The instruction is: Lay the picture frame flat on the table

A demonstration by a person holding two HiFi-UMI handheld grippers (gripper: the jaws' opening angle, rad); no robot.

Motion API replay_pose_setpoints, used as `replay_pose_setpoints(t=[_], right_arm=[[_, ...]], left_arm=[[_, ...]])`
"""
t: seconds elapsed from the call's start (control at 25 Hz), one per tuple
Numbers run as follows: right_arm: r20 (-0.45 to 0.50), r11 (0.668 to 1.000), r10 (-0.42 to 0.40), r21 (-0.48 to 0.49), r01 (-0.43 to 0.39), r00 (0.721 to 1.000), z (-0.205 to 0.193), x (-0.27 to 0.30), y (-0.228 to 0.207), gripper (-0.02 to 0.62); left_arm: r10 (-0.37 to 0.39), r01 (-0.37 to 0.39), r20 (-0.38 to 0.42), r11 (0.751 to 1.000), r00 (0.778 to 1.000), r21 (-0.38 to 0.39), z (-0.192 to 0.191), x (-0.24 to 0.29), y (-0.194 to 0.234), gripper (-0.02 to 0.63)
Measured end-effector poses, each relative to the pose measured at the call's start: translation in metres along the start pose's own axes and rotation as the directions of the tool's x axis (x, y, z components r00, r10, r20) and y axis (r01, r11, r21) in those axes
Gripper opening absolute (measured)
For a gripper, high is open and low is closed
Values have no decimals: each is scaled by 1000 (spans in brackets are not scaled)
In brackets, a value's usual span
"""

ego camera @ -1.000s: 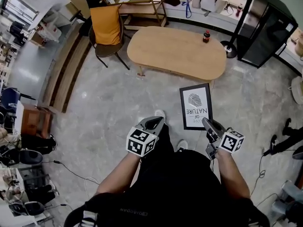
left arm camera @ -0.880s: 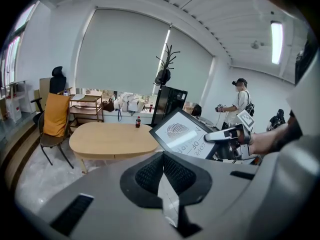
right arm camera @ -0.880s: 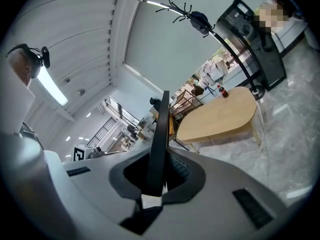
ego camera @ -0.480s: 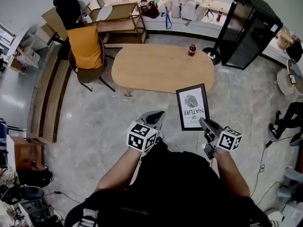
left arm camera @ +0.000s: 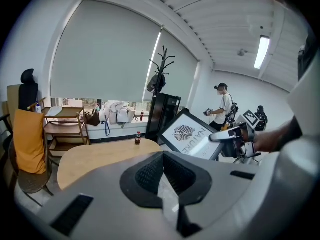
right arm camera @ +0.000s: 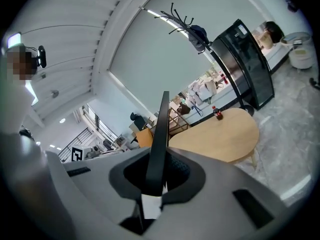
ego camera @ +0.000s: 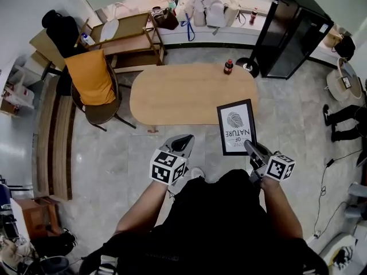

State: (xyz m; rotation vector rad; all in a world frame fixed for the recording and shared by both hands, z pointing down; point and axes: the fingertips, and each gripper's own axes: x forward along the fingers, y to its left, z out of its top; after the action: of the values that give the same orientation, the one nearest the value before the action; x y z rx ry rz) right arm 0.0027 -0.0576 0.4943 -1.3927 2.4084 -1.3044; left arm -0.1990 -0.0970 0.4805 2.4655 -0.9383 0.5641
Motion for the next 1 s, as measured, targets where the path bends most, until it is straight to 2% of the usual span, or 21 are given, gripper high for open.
replay_pose_setpoints(t=[0.2,0.44,0.76,1.0], right_arm=[[4,999,-49,17,49,999,8,24,-15,25],[-10,989,-108,98,108,994,15,51,-56,25],[-70,974,-137,174,147,988,36,110,-125,25],[-104,966,-133,207,152,986,74,145,-179,25]], left_arm=[[-13,13,-13,1000,1000,-19,0,8,25,5],[-14,14,-23,999,1000,-35,6,18,42,5],[75,-80,-66,994,995,-74,18,46,99,5],[102,-107,-71,992,992,-63,68,110,130,5]])
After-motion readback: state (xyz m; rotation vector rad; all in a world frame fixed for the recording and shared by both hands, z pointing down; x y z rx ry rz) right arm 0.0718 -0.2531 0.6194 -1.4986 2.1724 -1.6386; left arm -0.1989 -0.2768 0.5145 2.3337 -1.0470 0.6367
